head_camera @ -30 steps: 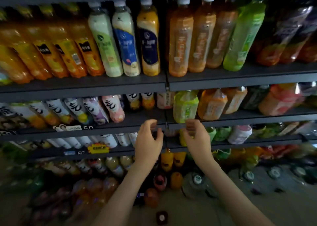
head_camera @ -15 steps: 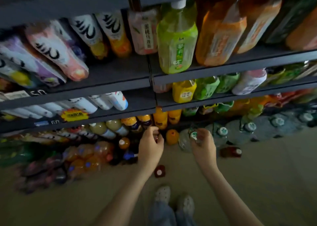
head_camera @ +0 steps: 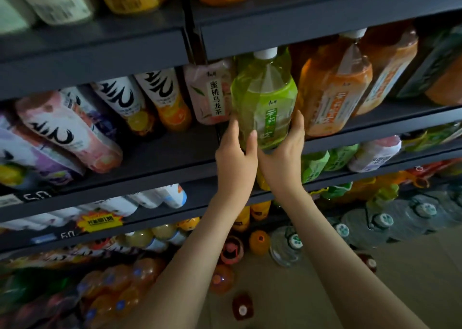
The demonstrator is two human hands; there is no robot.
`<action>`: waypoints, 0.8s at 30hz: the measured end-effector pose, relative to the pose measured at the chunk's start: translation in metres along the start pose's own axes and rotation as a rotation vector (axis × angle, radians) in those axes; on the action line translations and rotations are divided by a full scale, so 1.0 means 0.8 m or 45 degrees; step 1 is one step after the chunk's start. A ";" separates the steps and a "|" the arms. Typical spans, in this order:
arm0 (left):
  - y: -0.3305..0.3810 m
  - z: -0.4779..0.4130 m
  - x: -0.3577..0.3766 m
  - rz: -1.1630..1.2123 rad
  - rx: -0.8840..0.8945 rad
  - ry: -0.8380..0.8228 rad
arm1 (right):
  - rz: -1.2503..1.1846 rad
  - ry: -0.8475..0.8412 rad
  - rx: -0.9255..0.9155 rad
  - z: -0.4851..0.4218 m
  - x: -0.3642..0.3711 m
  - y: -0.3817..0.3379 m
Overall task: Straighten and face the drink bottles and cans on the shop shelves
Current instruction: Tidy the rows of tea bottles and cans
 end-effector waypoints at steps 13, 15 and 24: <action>-0.035 -0.009 0.009 0.113 0.097 -0.171 | 0.205 -0.027 -0.002 0.003 0.001 0.013; -0.057 0.017 -0.002 0.122 0.099 -0.061 | 0.197 -0.037 0.022 0.027 -0.003 0.029; -0.227 0.142 0.049 -0.074 -0.097 -0.221 | 0.192 -0.184 0.338 0.219 0.005 0.181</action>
Point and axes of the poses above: each hand's wrist, its own z-axis away from the middle knuckle, its own x-axis out of the palm, y = z × x, the point moved 9 cm from there along -z, towards the middle knuckle, and after that the axes turned 14 degrees about -x, right-handed, at the moved point
